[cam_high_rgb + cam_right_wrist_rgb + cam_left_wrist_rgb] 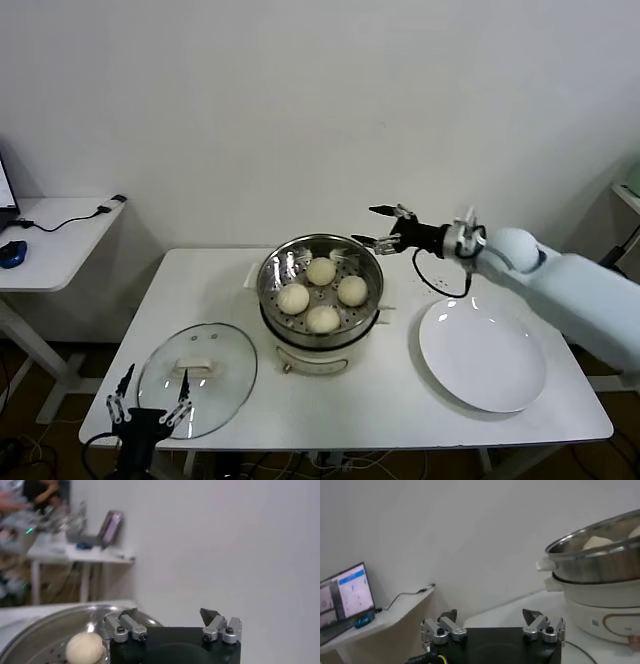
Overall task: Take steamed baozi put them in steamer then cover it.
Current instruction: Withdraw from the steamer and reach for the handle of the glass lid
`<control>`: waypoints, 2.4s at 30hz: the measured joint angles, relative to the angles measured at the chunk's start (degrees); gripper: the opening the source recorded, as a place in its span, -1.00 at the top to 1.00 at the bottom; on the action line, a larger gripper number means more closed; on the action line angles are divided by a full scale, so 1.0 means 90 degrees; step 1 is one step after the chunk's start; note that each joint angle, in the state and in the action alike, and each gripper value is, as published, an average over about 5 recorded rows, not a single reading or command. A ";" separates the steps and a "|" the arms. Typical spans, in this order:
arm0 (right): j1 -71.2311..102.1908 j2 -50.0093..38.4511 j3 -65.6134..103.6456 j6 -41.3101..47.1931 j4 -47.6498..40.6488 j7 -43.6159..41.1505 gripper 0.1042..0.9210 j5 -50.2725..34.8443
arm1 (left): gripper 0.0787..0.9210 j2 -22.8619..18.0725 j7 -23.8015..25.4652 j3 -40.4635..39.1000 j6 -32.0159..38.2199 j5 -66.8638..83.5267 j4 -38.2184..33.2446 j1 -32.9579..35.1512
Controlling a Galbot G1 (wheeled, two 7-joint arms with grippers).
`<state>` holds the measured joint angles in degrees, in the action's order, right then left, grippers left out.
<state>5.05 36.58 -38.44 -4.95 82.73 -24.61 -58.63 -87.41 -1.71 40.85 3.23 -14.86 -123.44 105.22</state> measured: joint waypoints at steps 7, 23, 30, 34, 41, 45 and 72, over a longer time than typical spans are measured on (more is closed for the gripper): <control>0.2704 -0.0038 0.2685 -0.0112 0.0619 0.0347 -0.76 0.0321 | -0.77 0.0078 0.0077 0.0123 0.0112 -0.1310 -0.0050 -0.0063; 0.6835 0.1182 0.6683 -0.0117 0.1186 0.0554 -0.76 0.1352 | -0.77 0.0238 -0.0388 0.0010 0.0133 -0.6835 0.0860 -0.0497; 0.7420 0.1555 0.7253 -0.0127 0.1141 0.0583 -0.76 0.1820 | -0.77 0.0216 -0.0846 -0.0070 0.0103 -0.7845 0.1700 -0.0987; 0.7637 0.1716 0.7435 -0.0141 0.1100 0.0602 -0.76 0.2046 | -0.77 0.0229 -0.1062 -0.0122 0.0069 -0.8139 0.2156 -0.1299; 0.7938 0.1880 0.7694 -0.0165 0.1062 0.0608 -0.76 0.2328 | -0.77 0.0293 -0.1400 -0.0126 -0.0026 -0.8410 0.2864 -0.1804; 0.8033 0.1954 0.7789 -0.0176 0.1034 0.0608 -0.76 0.2448 | -0.77 0.0339 -0.1529 -0.0148 -0.0063 -0.8458 0.3185 -0.2045; 0.8324 0.2338 0.7923 -0.0306 0.0876 0.0442 -0.76 0.3081 | -0.10 0.0491 -0.1751 -0.0338 -0.0155 -0.8175 0.3994 -0.2798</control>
<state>79.96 57.62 32.87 -7.70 90.62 -20.63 -30.90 -82.99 -17.47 37.81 1.83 -88.44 -87.50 80.04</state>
